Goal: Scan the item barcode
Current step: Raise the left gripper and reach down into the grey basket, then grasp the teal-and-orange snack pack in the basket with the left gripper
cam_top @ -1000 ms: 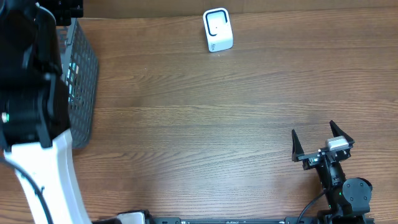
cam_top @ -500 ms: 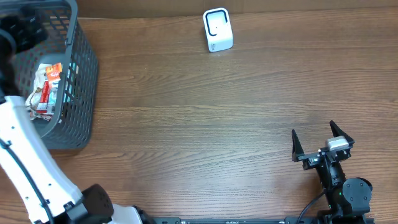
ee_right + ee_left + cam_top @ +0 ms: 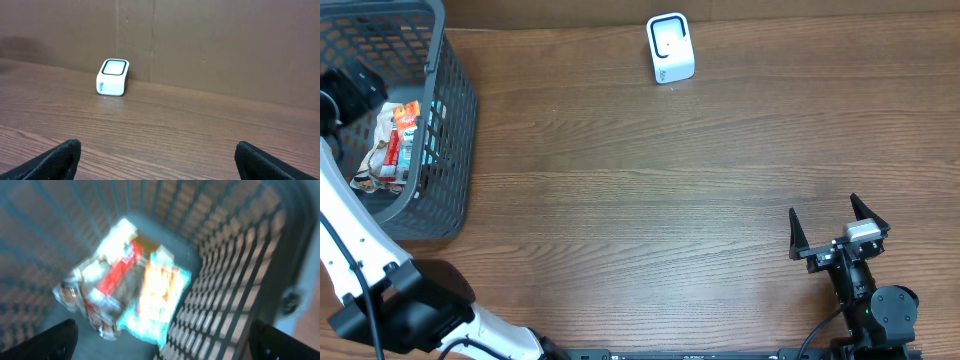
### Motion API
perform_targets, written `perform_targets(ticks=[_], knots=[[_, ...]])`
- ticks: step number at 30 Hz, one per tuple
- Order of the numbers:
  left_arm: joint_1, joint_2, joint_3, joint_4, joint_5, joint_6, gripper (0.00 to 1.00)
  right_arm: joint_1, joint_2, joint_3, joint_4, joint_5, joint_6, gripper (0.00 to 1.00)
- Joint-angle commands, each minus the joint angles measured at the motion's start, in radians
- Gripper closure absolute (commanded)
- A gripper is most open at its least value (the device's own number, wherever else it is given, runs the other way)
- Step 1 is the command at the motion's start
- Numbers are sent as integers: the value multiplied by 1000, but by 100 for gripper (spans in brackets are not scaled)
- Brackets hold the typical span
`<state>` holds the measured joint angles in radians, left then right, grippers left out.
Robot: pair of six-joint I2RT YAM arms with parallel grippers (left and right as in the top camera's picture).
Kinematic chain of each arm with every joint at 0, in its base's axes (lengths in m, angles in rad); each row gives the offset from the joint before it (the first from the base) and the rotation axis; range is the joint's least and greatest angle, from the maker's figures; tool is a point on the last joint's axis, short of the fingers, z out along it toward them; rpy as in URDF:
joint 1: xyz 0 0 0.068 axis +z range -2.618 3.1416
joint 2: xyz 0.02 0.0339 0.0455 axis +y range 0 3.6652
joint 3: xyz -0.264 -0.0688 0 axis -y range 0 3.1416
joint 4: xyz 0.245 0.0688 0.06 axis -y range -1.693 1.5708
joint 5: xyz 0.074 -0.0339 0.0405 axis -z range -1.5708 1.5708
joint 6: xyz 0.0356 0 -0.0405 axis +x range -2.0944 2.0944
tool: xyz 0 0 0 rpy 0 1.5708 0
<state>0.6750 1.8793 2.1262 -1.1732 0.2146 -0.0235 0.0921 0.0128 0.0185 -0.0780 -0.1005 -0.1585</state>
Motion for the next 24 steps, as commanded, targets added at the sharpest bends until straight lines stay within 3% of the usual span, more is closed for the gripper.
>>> perform_targets(ticks=[1,3,13,24], knots=[[-1,33,15,-53,29,43,0,-2,-10,-11,3,-2,-4,0],[-1,51,14,-82,8,116,0,-2,-10,-11,4,-3,-4,0],[-8,79,-22,-90,-31,221,0,-2,-10,-11,4,-2,-4,0],[-19,79,-169,44,-38,306,0,-2,-10,-11,4,-2,-4,0]])
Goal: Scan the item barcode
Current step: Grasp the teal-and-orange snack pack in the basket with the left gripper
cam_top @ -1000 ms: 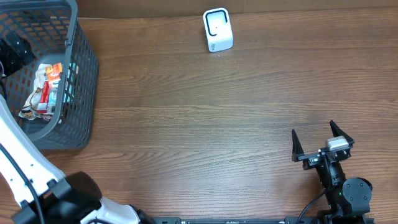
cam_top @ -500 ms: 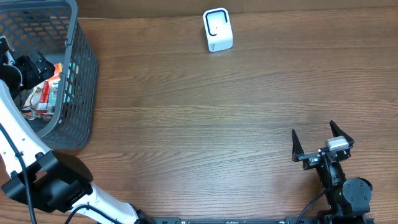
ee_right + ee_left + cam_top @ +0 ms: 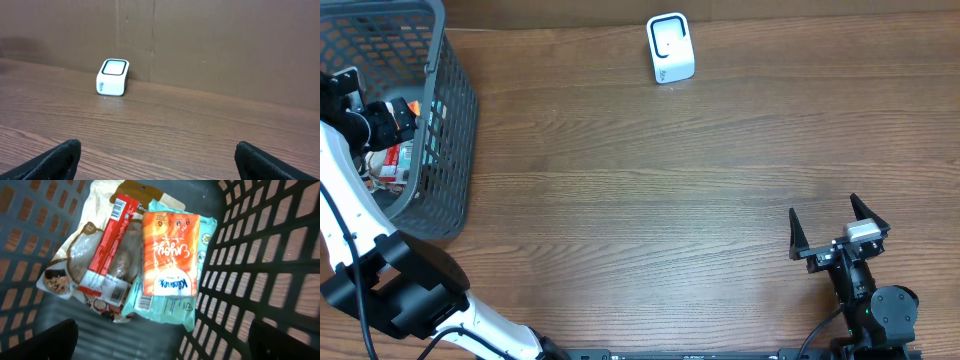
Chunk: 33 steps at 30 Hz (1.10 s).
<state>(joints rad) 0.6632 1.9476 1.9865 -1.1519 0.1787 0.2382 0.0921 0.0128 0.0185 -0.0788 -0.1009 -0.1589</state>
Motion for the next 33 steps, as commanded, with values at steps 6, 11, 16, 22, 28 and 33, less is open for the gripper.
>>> perform_targets(ticks=[6,11,16,22,28,33], knots=[[-9,11,-108,147,19,60,0,-2,-10,-11,5,-2,-3,0],[-12,11,-148,256,34,66,0,-2,-10,-11,5,-2,-3,0],[-29,17,-180,331,58,65,0,-2,-10,-11,5,-2,-3,0],[-61,86,-181,342,54,66,0,-2,-10,-11,5,-2,-3,0],[-68,169,-181,338,-11,66,0,-2,-10,-11,5,-2,-3,0],[-68,200,-181,328,-13,65,0,-2,-10,-11,5,-2,-3,0]])
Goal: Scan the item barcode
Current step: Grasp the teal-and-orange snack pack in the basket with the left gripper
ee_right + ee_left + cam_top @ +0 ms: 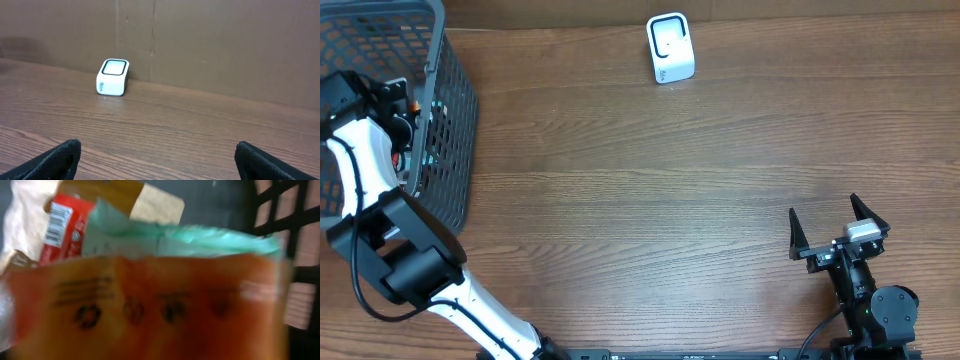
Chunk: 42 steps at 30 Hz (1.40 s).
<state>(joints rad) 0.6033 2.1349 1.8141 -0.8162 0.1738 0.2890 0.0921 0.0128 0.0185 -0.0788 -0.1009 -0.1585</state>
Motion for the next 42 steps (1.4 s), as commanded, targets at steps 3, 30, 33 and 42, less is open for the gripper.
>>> perform_targets(ticks=[3,30,33,42], knots=[[-8,25,-9,-24,-10,15,3,-2,-10,-11,5,-2,-4,0],[-7,-100,2,-16,-27,10,73,-2,-10,-11,4,-2,-4,0],[-7,-164,2,3,-27,-10,73,-2,-10,-11,5,-2,-4,0],[-8,-383,2,26,-28,-114,73,-2,-10,-11,5,-2,-4,0]])
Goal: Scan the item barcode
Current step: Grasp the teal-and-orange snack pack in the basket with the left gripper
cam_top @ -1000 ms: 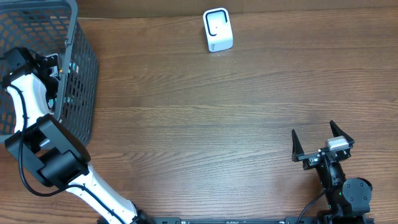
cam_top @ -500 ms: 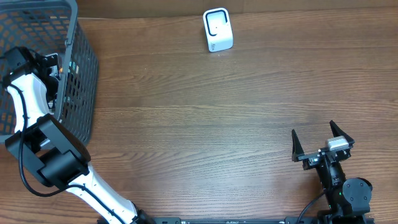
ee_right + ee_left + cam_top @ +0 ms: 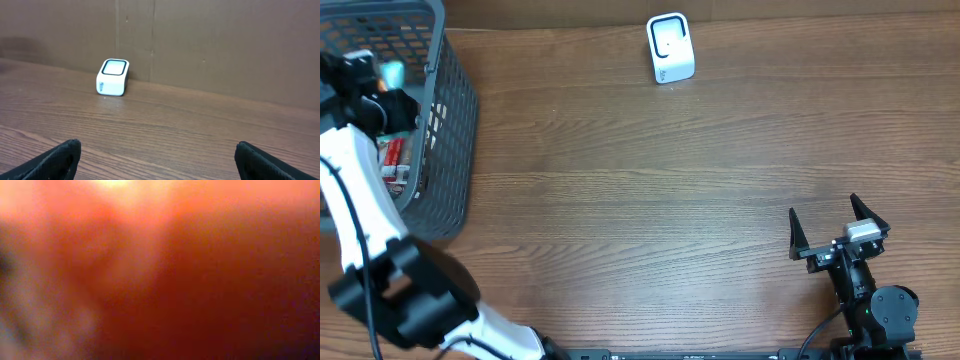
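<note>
The orange and teal packet (image 3: 400,108) sits at my left gripper (image 3: 378,88), raised over the grey mesh basket (image 3: 450,150) at the far left. In the left wrist view the packet (image 3: 160,270) fills the frame as an orange blur and hides the fingers. A red and white packet (image 3: 392,160) lies lower in the basket. The white barcode scanner (image 3: 670,48) stands at the back of the table, also in the right wrist view as the scanner (image 3: 113,77). My right gripper (image 3: 838,232) rests open and holds nothing at the front right.
The wooden table (image 3: 650,200) stretches between basket and scanner. A brown wall (image 3: 225,45) rises right behind the scanner. The basket's tall mesh walls enclose the left gripper's side.
The left gripper has risen within the basket with the orange packet in it. The packet now covers the whole left wrist view. The right arm has not moved.
My left gripper hung open high over the basket's packets. Then it was lower, with the orange packet and red packet sharply below it. Then it was down at the orange packet, which filled most of its view. Now the packet is held raised over the basket.
</note>
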### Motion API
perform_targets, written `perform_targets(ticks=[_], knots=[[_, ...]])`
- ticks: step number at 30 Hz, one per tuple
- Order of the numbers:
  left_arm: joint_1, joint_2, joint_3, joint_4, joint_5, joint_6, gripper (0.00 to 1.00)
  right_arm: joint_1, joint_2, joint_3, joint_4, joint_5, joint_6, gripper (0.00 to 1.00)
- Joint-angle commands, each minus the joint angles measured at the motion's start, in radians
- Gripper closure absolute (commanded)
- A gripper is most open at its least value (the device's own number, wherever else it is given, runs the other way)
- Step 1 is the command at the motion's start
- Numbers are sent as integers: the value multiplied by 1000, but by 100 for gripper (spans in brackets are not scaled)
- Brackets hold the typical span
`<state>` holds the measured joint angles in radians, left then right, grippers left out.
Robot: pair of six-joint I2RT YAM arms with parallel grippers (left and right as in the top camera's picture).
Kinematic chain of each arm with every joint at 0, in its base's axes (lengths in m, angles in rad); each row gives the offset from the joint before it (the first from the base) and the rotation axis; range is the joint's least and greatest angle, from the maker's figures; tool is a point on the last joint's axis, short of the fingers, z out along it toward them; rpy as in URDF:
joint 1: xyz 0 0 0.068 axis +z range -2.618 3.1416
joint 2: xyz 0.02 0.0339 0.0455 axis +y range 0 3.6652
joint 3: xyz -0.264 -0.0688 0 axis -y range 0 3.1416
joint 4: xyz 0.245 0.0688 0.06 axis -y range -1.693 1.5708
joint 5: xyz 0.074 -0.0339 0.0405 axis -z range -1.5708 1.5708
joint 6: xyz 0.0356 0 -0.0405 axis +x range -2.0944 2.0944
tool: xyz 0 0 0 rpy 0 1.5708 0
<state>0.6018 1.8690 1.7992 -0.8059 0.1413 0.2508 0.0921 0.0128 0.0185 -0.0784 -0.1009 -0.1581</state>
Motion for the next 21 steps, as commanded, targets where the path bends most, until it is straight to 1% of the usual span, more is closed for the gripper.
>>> perform_targets(ticks=[1,6,7,9,11,14,17,21], knots=[[-6,-142,17,21,5,-91,73,-2,-10,-11,4,-2,-4,0],[-6,-266,17,46,5,-164,73,-2,-10,-11,4,-2,-4,0],[-7,-316,17,44,14,-199,73,-2,-10,-11,4,-2,-4,0],[-8,-359,17,24,21,-263,73,-2,-10,-11,4,-2,-4,0],[-8,-399,17,-12,26,-353,76,-2,-10,-11,4,-2,-4,0],[-9,-453,17,-78,79,-427,75,-2,-10,-11,4,-2,-4,0],[-24,-491,17,-138,117,-443,75,-2,-10,-11,4,-2,-4,0],[-92,-521,17,-225,120,-441,75,-2,-10,-11,4,-2,-4,0]])
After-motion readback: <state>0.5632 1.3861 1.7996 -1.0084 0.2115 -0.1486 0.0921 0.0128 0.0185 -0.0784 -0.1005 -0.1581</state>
